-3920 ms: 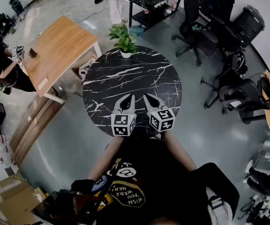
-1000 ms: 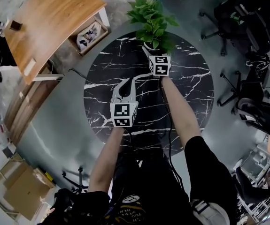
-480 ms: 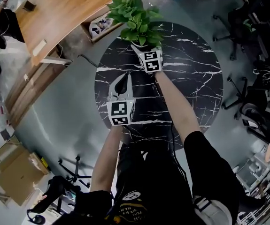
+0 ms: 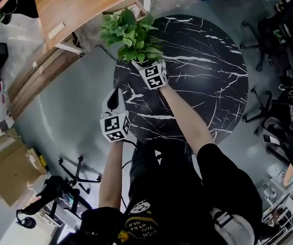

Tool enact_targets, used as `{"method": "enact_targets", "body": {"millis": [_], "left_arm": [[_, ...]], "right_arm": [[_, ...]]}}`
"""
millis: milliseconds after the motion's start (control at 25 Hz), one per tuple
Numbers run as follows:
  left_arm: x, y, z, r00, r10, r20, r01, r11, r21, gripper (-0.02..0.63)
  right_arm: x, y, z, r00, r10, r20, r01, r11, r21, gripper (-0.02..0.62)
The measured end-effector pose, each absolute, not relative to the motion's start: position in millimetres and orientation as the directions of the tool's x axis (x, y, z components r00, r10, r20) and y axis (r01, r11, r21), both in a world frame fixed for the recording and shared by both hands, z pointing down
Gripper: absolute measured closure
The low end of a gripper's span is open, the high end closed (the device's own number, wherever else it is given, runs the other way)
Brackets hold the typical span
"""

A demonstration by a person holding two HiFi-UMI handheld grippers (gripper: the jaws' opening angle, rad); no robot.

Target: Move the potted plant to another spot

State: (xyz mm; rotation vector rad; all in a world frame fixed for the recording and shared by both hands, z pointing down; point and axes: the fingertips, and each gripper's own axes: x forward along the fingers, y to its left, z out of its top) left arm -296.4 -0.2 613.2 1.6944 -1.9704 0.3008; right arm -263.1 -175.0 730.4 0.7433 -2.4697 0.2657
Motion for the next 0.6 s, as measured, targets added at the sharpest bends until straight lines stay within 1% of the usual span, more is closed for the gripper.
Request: {"method": "enact_targets", "body": {"millis": [160, 280, 440, 600], "left_arm": [[-302.8, 34.8, 613.7, -0.103, -0.854, 0.510, -0.959, 0.222, 0.178, 0.601], [-294.2, 50.6, 619.9, -0.083, -0.854, 0.513, -0.961, 0.204, 0.184, 0.603], [-267.0, 57.1, 629.8, -0.028, -0.849, 0.528, -0.970, 0.151, 0.191, 0.603], [-225.5, 50.9, 635.7, 0.052, -0.840, 0.540, -0.977, 0.070, 0.202, 0.603]], "right_arm": [[-267.0, -105.4, 731.1, -0.740, -0.370, 0.561, -0.468, 0.883, -0.036, 0.149], [-253.3, -59.2, 730.7, -0.762, -0.334, 0.555, -0.421, 0.907, -0.032, 0.149], [-214.9, -22.8, 732.1, -0.756, -0.338, 0.561, -0.427, 0.904, -0.031, 0.149], [-160.9, -10.3, 731.8, -0.727, -0.381, 0.571, -0.482, 0.876, -0.030, 0.149]]}}
